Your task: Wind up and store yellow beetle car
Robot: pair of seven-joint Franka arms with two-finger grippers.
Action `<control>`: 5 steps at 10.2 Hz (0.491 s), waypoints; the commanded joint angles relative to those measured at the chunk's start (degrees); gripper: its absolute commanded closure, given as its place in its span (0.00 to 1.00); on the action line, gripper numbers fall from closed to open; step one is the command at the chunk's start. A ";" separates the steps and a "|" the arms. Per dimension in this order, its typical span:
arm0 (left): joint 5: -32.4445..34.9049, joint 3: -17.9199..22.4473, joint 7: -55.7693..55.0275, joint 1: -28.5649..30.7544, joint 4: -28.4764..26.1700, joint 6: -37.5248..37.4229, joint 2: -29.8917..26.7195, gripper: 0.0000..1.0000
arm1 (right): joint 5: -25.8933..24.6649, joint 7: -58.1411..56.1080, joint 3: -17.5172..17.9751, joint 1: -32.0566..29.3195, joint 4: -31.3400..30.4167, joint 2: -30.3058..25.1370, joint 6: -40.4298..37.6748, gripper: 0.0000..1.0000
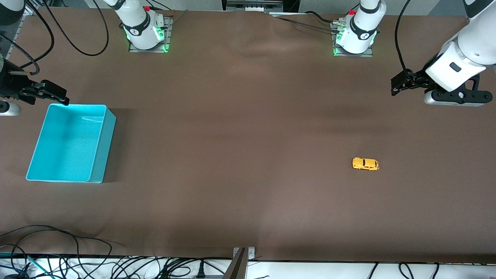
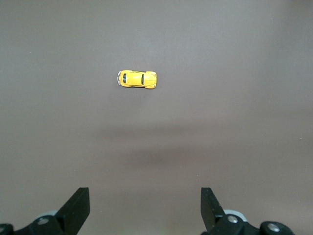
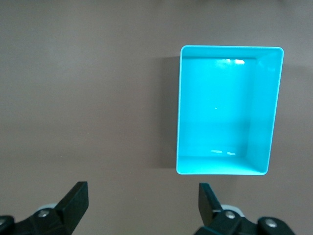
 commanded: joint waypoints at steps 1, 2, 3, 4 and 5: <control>-0.37 0.14 1.26 0.06 1.88 -1.44 0.74 0.00 | 0.07 -0.74 -0.19 0.18 0.43 0.22 -1.11 0.00; -0.37 0.14 1.26 0.06 1.88 -1.53 0.74 0.00 | 0.07 -0.66 -0.19 0.18 0.43 0.22 -0.93 0.00; -0.37 0.14 1.17 0.06 1.97 -1.53 0.74 0.00 | 0.07 -0.66 -0.28 0.10 0.52 0.31 -0.41 0.00; -0.37 0.14 1.17 0.06 1.88 -1.53 0.74 0.00 | 0.25 -0.57 -0.28 0.09 0.69 0.31 -0.23 0.00; -0.37 0.14 1.25 0.06 1.88 -1.53 0.74 0.00 | 0.25 -0.48 -0.28 0.01 0.69 0.39 -0.05 0.00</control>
